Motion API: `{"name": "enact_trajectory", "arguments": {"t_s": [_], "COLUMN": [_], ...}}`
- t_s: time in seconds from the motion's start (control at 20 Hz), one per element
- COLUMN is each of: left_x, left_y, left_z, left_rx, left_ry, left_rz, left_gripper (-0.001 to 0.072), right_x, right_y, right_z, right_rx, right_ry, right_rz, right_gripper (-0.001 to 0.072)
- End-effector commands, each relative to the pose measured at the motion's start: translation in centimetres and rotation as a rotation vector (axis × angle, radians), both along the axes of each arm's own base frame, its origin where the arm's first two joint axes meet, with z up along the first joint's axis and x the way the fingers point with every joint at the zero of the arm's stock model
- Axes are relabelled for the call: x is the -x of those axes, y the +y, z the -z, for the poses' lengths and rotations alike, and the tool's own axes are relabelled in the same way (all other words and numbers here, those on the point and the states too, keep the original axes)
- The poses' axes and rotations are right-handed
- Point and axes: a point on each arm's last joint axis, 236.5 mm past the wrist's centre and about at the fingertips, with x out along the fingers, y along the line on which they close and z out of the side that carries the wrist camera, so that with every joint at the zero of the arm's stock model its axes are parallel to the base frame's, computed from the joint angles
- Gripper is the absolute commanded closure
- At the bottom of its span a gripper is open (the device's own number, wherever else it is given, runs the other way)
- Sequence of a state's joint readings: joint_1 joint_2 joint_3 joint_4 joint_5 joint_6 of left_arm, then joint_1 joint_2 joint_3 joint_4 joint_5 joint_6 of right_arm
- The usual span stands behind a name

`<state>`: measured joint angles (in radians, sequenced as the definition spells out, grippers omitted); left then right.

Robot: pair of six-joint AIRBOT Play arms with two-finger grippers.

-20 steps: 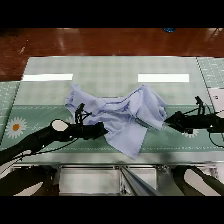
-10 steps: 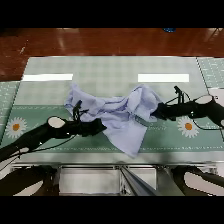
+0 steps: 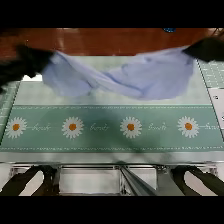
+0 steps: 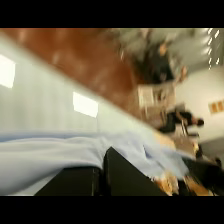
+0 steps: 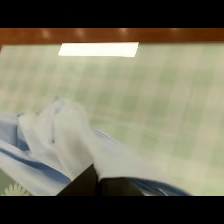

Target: Fold the shirts.

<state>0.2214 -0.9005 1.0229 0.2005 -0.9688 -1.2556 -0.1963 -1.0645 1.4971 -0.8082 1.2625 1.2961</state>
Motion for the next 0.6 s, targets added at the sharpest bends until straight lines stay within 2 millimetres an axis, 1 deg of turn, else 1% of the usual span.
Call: {"name": "enact_trajectory", "arguments": {"t_s": [0.0,0.05,0.1,0.15,0.2,0.25,0.3,0.35,0.4,0.45,0.55], "left_x": [4.8,6.5,8.1,9.6,11.0,12.3,13.2,14.2,14.9,15.6,17.3], "left_y": [4.7,5.2,5.5,5.7,5.3,4.5,3.9,3.3,3.1,3.5,5.0], "left_z": [-13.8,-16.4,-18.5,-20.5,-21.9,-22.8,-23.0,-22.6,-21.9,-21.1,-19.6], "left_rx": [-0.139,-0.196,-0.252,-0.313,-0.359,-0.406,-0.47,-0.544,-0.617,-0.7,-0.821], "left_ry": [-0.315,-0.383,-0.437,-0.493,-0.538,-0.572,-0.587,-0.589,-0.583,-0.563,-0.507], "left_rz": [-0.112,-0.145,-0.178,-0.23,-0.259,-0.276,-0.289,-0.3,-0.318,-0.348,-0.413], "left_gripper": [0.0684,0.0684,0.0684,0.0684,0.0684,0.0684,0.0684,0.0684,0.0684,0.0684,0.0684], "right_x": [5.6,7.3,9.2,10.9,12.9,14.9,16.7,18.6,20.3,21.9,24.2], "right_y": [0.3,0.4,0.4,0.1,-0.3,-0.8,-1.3,-1.8,-2.5,-3.4,-4.9], "right_z": [-11.1,-12.7,-13.9,-14.7,-15.4,-15.8,-16.0,-16.0,-15.8,-15.4,-13.8], "right_rx": [0.069,0.088,0.111,0.139,0.169,0.196,0.226,0.257,0.283,0.314,0.348], "right_ry": [-0.258,-0.302,-0.343,-0.373,-0.398,-0.415,-0.426,-0.433,-0.431,-0.421,-0.367], "right_rz": [0.021,0.033,0.052,0.081,0.116,0.155,0.191,0.228,0.27,0.316,0.388], "right_gripper": [0.0691,0.0691,0.0691,0.0691,0.0691,0.0691,0.0691,0.0691,0.0691,0.0691,0.0691]}}
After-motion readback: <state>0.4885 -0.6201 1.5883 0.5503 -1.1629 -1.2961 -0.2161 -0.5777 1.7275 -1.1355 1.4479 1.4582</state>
